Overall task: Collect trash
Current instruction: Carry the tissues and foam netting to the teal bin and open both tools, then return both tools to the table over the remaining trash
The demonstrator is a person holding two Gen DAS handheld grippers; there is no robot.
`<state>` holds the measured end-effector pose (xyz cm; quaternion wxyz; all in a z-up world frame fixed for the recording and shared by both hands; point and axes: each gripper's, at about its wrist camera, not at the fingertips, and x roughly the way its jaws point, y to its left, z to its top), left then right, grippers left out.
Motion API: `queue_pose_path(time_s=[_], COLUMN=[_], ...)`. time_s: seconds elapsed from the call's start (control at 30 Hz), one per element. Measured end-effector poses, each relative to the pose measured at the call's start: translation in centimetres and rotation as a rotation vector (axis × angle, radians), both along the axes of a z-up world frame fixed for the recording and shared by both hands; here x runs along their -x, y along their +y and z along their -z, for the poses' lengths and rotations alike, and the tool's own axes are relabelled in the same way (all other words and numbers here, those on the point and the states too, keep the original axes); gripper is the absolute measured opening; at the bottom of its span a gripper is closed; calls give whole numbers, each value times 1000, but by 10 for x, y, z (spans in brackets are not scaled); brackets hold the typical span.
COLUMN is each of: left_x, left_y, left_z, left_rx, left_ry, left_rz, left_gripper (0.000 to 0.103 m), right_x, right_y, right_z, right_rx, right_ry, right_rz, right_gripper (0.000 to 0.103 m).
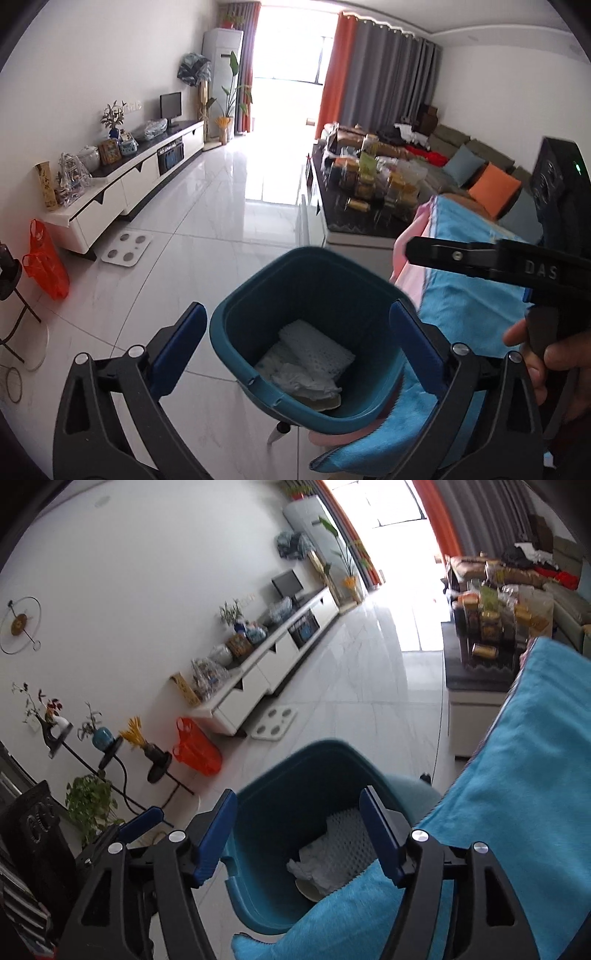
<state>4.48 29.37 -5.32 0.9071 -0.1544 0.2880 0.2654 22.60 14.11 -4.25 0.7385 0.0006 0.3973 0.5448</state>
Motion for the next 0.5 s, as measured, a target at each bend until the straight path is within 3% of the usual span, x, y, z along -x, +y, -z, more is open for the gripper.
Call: queue_pose_path(time_s=[0.5], left_x=[27], left_y=[-46], left_z=[-68], left_rx=[-106], left_ry=[-124], left_rz=[3], left_gripper=[97], right_x=[24], right_y=[-117], right_z=[-56], right_rx=[-160], right_ry=[-242], right_rz=[132], right_gripper=[85])
